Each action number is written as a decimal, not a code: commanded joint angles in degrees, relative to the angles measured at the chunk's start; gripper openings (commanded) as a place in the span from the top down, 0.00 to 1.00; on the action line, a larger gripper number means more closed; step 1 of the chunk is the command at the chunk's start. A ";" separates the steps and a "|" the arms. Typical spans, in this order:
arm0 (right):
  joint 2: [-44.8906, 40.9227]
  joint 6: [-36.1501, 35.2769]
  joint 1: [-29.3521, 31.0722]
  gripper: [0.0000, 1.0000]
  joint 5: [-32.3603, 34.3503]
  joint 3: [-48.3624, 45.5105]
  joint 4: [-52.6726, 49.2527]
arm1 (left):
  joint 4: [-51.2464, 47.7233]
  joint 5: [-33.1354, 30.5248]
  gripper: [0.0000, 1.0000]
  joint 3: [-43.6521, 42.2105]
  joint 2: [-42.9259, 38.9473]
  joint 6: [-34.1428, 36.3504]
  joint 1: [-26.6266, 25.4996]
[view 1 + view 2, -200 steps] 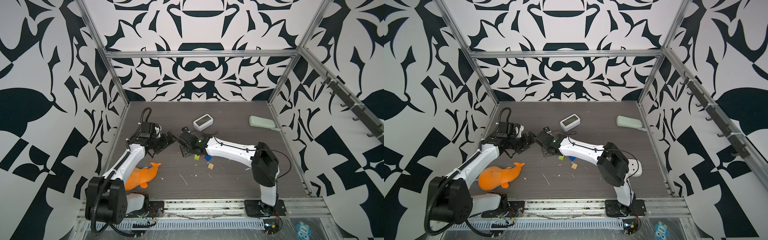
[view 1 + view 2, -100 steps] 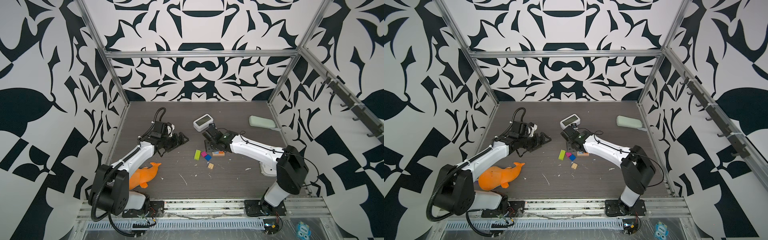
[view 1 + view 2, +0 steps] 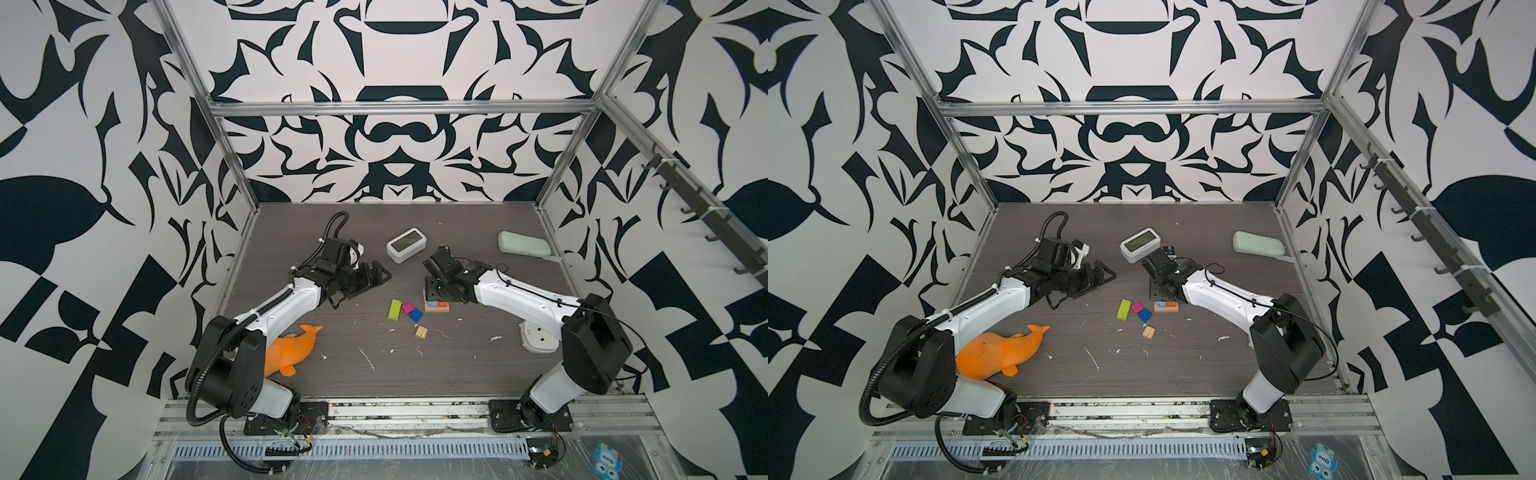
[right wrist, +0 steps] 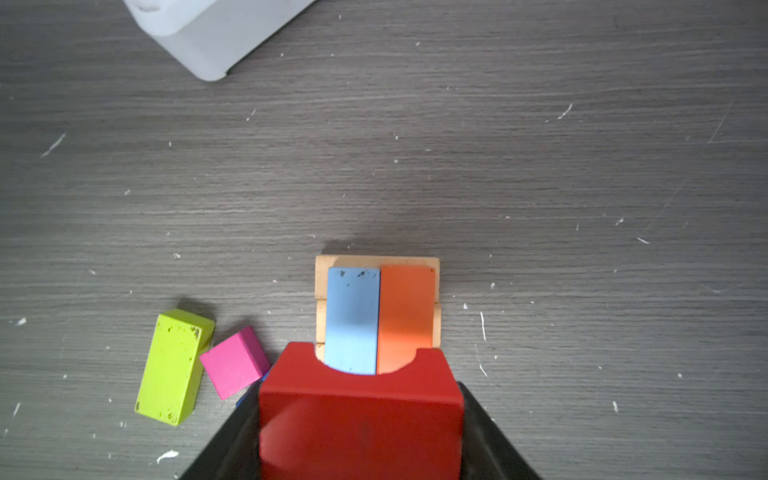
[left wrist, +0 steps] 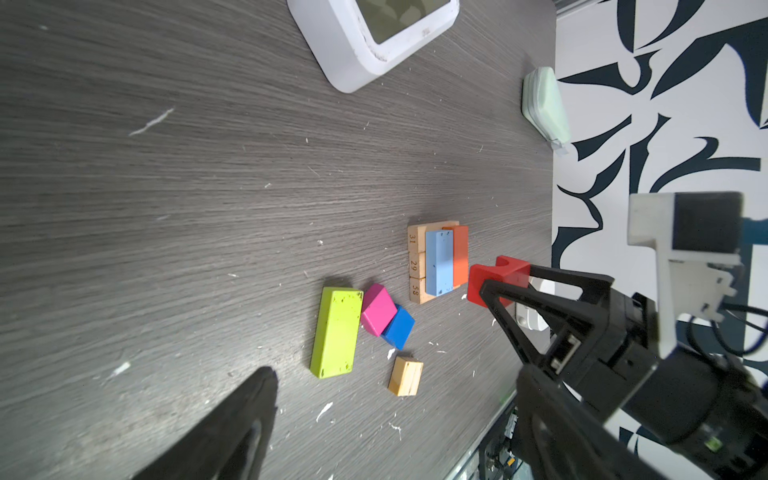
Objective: Build the wood block tower
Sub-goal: 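Lower the red arch block onto the light blue and orange blocks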
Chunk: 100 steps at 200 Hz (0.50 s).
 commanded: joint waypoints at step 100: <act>2.53 -1.46 -2.33 0.46 -0.70 -0.72 3.34 | 0.50 -0.86 0.08 0.53 -0.34 -0.75 -0.08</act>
